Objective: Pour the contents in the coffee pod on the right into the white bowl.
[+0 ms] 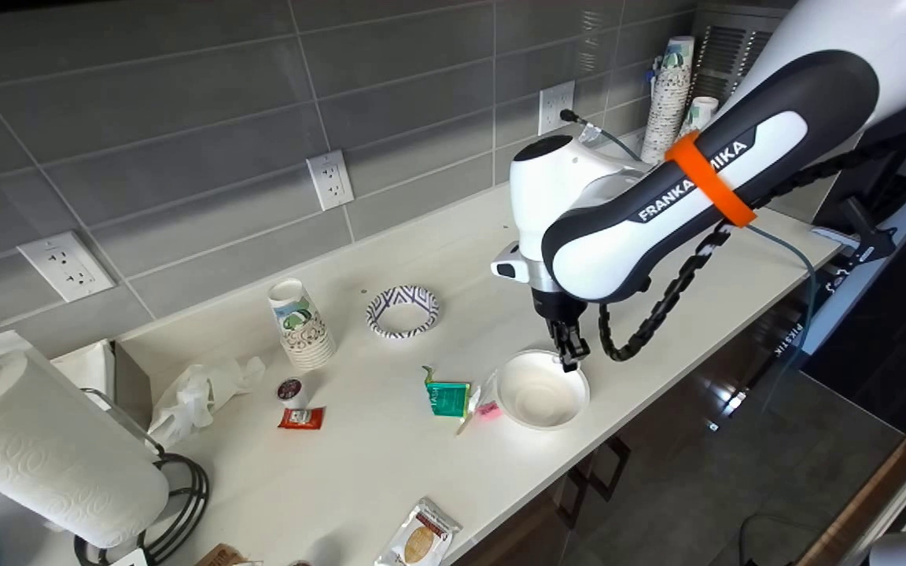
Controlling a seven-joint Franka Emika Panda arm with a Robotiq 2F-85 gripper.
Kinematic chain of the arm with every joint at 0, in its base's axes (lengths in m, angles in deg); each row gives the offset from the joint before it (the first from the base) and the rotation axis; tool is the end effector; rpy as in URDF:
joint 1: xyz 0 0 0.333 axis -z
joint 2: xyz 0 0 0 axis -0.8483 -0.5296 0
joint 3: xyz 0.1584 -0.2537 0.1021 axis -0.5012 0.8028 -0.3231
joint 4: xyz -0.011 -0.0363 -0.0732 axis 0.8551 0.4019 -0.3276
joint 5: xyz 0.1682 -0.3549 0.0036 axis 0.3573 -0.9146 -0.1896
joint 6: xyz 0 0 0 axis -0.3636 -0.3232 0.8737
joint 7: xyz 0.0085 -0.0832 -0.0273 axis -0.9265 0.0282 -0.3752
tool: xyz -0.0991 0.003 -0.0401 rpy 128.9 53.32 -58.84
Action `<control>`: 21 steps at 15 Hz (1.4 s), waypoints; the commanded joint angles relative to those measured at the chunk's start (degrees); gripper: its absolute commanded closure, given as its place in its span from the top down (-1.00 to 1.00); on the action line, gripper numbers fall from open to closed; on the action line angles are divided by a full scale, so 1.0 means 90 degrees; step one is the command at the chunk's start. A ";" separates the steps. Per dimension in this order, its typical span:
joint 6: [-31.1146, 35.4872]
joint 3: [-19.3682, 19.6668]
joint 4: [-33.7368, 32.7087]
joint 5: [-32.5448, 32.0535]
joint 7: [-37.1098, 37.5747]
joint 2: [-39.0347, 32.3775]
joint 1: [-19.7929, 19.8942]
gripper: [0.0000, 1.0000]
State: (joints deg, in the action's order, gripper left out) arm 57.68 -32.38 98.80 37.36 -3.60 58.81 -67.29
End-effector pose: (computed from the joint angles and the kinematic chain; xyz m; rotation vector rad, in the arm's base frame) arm 0.4766 0.1857 0.2485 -2.5546 -1.7806 0.3091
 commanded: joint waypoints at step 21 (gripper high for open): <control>-0.1750 -0.0235 -0.1093 -0.1339 0.0008 -0.0706 -0.0456 -0.83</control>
State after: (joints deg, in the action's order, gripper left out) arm 44.82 -33.99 91.90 27.53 -3.75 55.10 -70.41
